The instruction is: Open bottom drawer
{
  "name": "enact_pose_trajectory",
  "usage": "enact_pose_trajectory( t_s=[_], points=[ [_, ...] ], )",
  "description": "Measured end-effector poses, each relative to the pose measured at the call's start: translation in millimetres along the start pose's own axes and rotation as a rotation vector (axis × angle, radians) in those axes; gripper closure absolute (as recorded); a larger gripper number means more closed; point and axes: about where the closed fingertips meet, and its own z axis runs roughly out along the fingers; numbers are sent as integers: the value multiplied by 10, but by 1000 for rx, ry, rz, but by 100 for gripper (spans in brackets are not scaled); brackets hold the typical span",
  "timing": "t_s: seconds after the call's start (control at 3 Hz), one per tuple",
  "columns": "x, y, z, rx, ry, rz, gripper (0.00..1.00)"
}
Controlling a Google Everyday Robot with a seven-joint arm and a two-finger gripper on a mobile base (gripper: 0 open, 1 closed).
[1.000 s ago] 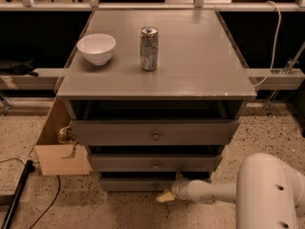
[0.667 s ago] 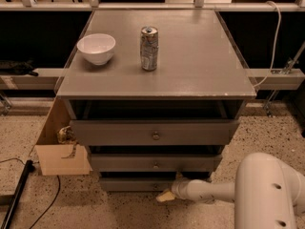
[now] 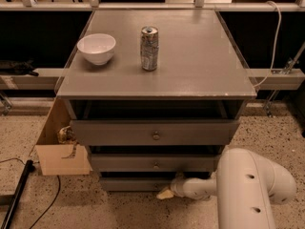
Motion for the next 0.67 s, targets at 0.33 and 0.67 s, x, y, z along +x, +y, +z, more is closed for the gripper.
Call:
enact_pose_trajectory(
  t_s=[0.33, 0.67],
  points=[
    [0, 0, 0, 0, 0, 0, 2],
    [0, 0, 0, 0, 0, 0, 32]
  ],
)
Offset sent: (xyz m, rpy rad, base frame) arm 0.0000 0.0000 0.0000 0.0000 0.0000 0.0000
